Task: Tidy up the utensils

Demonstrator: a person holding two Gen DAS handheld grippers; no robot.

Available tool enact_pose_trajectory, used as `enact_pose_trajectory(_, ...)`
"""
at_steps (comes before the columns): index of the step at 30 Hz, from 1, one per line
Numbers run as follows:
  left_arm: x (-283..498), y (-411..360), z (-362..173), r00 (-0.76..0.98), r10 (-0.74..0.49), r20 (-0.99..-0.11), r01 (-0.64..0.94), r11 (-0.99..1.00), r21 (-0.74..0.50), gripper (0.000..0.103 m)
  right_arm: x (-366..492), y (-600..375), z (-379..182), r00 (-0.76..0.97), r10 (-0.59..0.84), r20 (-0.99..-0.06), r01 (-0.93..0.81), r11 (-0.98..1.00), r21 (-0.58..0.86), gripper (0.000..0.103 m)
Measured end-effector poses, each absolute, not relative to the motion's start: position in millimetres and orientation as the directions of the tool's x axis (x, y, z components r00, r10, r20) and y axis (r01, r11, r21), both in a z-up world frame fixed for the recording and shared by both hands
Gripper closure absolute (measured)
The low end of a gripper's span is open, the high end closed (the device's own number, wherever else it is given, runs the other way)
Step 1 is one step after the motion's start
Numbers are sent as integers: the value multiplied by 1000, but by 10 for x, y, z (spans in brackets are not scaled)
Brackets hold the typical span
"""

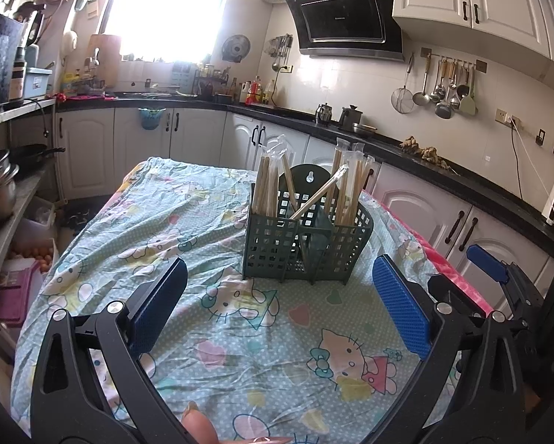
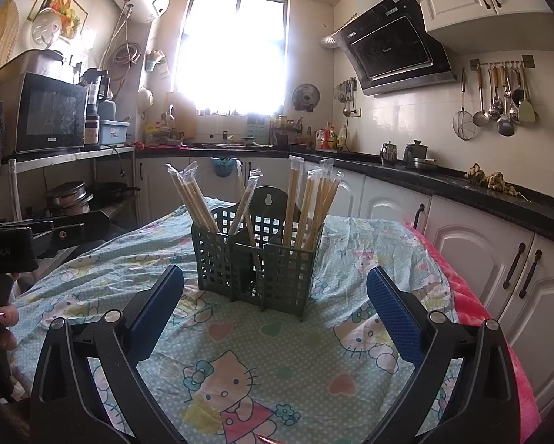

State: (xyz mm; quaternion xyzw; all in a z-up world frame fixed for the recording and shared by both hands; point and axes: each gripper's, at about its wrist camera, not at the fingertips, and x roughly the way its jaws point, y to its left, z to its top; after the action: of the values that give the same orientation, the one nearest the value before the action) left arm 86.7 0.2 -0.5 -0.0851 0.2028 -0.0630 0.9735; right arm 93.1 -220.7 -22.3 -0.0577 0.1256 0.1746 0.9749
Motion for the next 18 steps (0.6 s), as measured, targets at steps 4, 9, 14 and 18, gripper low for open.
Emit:
enact_pose_trajectory(4, 866, 3, -5, 910, -157, -384, 88, 977, -192, 11, 933, -2207, -215, 908, 326, -263, -355, 933, -68, 7)
enact_pose_trajectory(9, 867, 1, -9, 909, -159, -386, 89, 977, -194, 11, 928, -2207, -209, 910, 322, -262, -351, 934, -69, 7)
enact_pose_trajectory(14, 867, -7, -7, 908, -159, -387, 88, 977, -194, 11, 929, -2209, -210, 909, 323, -262, -352, 934, -70, 7)
enact_pose_trajectory(18, 867, -1, -15, 907, -162, -389, 88, 976, -200, 11, 928, -2209, -211, 909, 323, -262, -352, 933, -69, 7)
